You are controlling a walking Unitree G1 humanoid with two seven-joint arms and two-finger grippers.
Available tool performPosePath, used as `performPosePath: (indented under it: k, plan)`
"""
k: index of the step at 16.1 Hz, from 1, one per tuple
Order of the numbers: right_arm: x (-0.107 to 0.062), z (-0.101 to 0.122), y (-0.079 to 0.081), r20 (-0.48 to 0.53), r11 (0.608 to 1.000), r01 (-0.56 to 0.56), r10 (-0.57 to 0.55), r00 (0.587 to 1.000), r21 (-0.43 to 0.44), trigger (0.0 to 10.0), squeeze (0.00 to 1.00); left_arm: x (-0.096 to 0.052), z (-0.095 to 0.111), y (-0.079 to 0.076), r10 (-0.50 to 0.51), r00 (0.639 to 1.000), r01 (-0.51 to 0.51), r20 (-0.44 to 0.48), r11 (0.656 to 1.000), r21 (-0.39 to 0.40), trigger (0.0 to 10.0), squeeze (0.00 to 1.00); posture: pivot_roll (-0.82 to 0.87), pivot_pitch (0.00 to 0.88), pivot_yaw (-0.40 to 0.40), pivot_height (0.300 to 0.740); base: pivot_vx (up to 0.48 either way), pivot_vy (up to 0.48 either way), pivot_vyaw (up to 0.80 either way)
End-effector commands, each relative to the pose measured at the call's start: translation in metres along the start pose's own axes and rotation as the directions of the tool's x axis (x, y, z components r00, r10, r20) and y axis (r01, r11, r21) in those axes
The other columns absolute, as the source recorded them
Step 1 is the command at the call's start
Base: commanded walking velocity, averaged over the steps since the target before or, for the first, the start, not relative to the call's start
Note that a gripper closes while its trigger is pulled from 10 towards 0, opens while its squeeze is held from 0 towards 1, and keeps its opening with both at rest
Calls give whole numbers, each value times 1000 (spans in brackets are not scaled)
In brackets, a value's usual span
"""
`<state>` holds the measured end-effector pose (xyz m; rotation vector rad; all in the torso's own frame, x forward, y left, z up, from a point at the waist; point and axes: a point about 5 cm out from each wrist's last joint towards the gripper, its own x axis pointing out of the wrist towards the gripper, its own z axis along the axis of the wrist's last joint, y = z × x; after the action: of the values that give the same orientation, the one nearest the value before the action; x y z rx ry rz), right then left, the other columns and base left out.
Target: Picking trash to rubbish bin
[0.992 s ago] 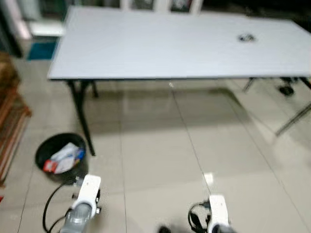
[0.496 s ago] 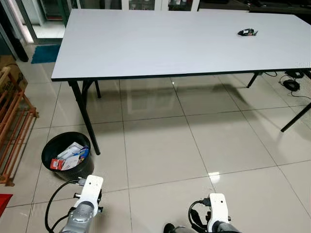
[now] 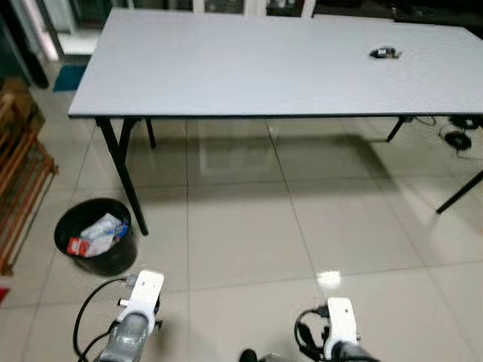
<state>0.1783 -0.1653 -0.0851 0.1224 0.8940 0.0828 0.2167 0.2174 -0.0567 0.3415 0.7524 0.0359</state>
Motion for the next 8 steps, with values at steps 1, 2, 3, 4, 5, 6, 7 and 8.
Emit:
performPosePath:
  k: [1, 2, 3, 4, 5, 6, 7, 8]
  plan:
    - [-2, -4, -4, -12, 1000, 7, -6, 1000, 12, 10000, 0, -1, -3, -1, 6, 1000, -6, -15, 1000, 11, 10000, 0, -29, 97, -64, 740, 0, -446, 0]
    - [-2, -4, -4, -12, 1000, 7, -7, 1000, 14, 10000, 0, -1, -3, -1, 7, 1000, -7, -16, 1000, 11, 10000, 0, -28, 97, -64, 740, 0, -461, 0]
    - [-2, -3, -4, -11, 1000, 7, -6, 1000, 18, 10000, 0, -1, -3, 0, 9, 1000, -9, -17, 1000, 10, 10000, 0, -28, 97, -64, 740, 0, -458, 0]
    - [-2, -3, -4, -10, 1000, 7, -7, 1000, 22, 10000, 0, 0, -3, 0, 11, 1000, -10, -19, 1000, 9, 10000, 0, -27, 97, -64, 740, 0, -461, 0]
    - [-2, -3, -4, -7, 1000, 5, -5, 1000, 27, 10000, 0, 0, -3, 1, 12, 1000, -12, -19, 1000, 9, 10000, 0, -29, 96, -64, 740, 0, -461, 0]
    - [-2, -3, -4, -4, 1000, 4, -4, 1000, 27, 10000, 0, 0, -3, 1, 12, 1000, -12, -19, 1000, 9, 10000, 0, -30, 97, -62, 740, 0, -461, 0]
    - [-2, -3, -4, -3, 1000, 5, -5, 1000, 27, 10000, 0, 0, -3, 2, 13, 1000, -13, -19, 1000, 8, 10000, 0, -31, 95, -63, 740, 0, -461, 0]
    - [-2, -3, -4, -3, 1000, 4, -4, 1000, 26, 10000, 0, 0, -3, 2, 13, 1000, -13, -19, 1000, 8, 10000, 0, -31, 97, -63, 740, 0, -458, 0]
